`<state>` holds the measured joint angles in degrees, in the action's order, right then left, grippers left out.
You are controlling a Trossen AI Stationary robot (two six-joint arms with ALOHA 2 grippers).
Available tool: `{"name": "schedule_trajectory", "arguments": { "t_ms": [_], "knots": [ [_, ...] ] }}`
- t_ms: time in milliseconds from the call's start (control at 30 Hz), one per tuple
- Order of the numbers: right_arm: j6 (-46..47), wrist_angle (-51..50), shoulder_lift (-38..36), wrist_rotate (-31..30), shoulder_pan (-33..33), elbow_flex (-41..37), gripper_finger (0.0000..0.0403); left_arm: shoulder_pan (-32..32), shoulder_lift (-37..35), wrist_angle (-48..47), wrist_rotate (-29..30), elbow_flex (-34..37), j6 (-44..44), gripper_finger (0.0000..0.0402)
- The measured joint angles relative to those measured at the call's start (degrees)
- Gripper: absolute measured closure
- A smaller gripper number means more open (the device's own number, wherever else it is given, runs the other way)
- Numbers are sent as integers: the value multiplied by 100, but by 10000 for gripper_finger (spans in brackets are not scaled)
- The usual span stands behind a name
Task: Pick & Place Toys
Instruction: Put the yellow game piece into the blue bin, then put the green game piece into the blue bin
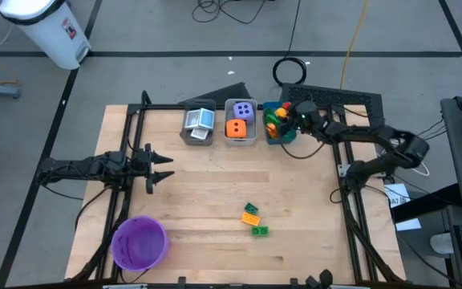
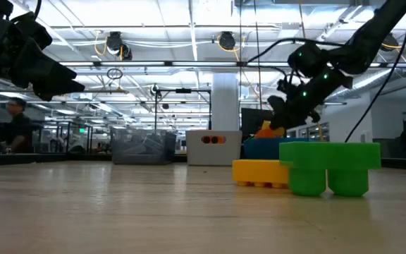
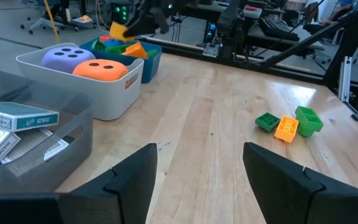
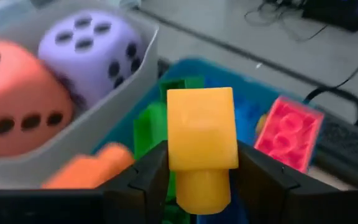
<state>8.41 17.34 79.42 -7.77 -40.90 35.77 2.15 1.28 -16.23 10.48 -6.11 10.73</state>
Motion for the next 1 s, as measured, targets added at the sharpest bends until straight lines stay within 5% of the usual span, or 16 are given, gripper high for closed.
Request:
{"name": "schedule_trajectory", "arguments": {
  "t_ms": [267,467,1000],
  "knots": [
    [-203,21,525,31,-5,8,258,0,0,0,0,0,-1,156],
    [-198,93,566,48,20,7,228,1,0,0,0,0,-1,156],
    [-202,98,-531,58,611,-4,147,1,0,2,0,0,-1,156]
  ]
}}
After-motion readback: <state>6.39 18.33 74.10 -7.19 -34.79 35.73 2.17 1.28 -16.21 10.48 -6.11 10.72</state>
